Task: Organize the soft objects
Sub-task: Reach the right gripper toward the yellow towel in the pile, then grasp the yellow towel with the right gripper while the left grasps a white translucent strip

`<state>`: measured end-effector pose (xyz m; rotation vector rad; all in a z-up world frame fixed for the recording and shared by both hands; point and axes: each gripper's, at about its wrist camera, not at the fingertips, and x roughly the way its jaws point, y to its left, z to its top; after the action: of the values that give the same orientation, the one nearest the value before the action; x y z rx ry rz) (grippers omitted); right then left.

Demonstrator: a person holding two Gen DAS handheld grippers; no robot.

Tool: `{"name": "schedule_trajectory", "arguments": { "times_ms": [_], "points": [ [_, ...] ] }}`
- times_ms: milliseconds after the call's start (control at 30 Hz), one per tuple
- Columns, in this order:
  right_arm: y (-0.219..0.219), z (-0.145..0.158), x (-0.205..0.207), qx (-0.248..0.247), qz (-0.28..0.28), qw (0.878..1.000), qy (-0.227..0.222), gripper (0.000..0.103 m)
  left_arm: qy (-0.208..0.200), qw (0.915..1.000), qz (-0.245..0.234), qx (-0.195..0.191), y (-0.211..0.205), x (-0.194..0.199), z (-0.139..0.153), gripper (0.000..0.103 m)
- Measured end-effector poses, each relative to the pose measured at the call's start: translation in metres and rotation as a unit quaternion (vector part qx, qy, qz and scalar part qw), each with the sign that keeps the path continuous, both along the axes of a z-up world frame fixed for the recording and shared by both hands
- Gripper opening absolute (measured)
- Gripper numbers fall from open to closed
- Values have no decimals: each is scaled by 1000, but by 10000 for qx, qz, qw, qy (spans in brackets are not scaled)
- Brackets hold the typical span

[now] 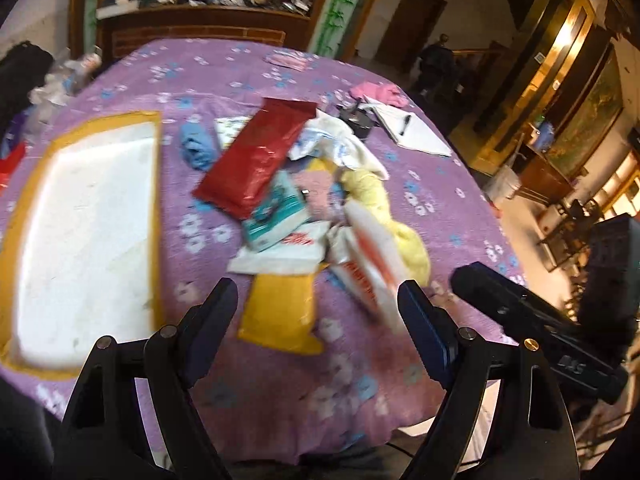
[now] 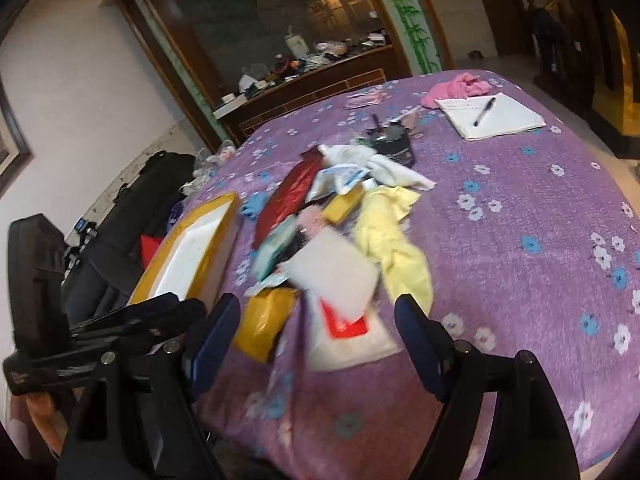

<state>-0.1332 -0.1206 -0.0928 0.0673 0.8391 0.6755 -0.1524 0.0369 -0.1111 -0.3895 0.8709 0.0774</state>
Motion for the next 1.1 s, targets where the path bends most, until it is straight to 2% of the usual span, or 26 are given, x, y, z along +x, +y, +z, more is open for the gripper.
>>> {"name": "schedule_trajectory", "arguments": {
  "times_ms": [33, 133, 167, 300, 433, 467, 500, 533, 600, 667, 800, 1033, 1067, 1100],
  "points": [
    [-1, -1, 5, 5, -38, 10000, 37, 79, 37, 10000, -42, -11, -1, 5, -1, 74],
    [-3, -7, 18, -42, -121, 9998, 137, 77, 151, 9997, -209, -56, -6, 24, -2, 70],
    [-4, -9, 22, -57, -150, 9997, 158, 77, 143, 9995, -264, -109, -8, 30, -1, 65],
    [-11, -14, 35, -67, -243, 9993, 265, 75, 188, 9986, -464, -160, -16, 55, -2, 65],
    [-20, -17, 45, -22, -333, 9989, 317, 70, 606, 9942, -732, -500, -20, 86, -20, 65],
    [-21, -18, 48, -34, -361, 9988, 322, 69, 713, 9938, -720, -456, -21, 93, -26, 64],
    [-23, -18, 51, -34, -390, 9987, 342, 66, 702, 9949, -618, -372, -21, 95, -27, 57],
    [-25, -18, 54, -24, -427, 9984, 363, 66, 647, 9954, -575, -409, -20, 95, -27, 37],
    [-28, -19, 59, 1, -451, 9983, 367, 66, 595, 9946, -606, -594, -19, 94, -29, 34],
    [-29, -21, 65, -12, -490, 9980, 390, 66, 639, 9940, -609, -640, -18, 91, -33, 20],
    [-19, -27, 86, 160, -348, 9970, 665, 66, 455, 9929, -655, -883, -11, 77, -30, 15],
    [22, -37, 128, 78, -67, 9951, 979, 66, 122, 9869, -532, -1521, 17, 46, -21, 14],
    [26, -41, 133, 59, -68, 9942, 1069, 65, 85, 9870, -500, -1523, 20, 44, -19, 14],
    [30, -47, 137, 38, -75, 9927, 1202, 56, 59, 9876, -483, -1490, 22, 41, -17, 14]
  ]
}}
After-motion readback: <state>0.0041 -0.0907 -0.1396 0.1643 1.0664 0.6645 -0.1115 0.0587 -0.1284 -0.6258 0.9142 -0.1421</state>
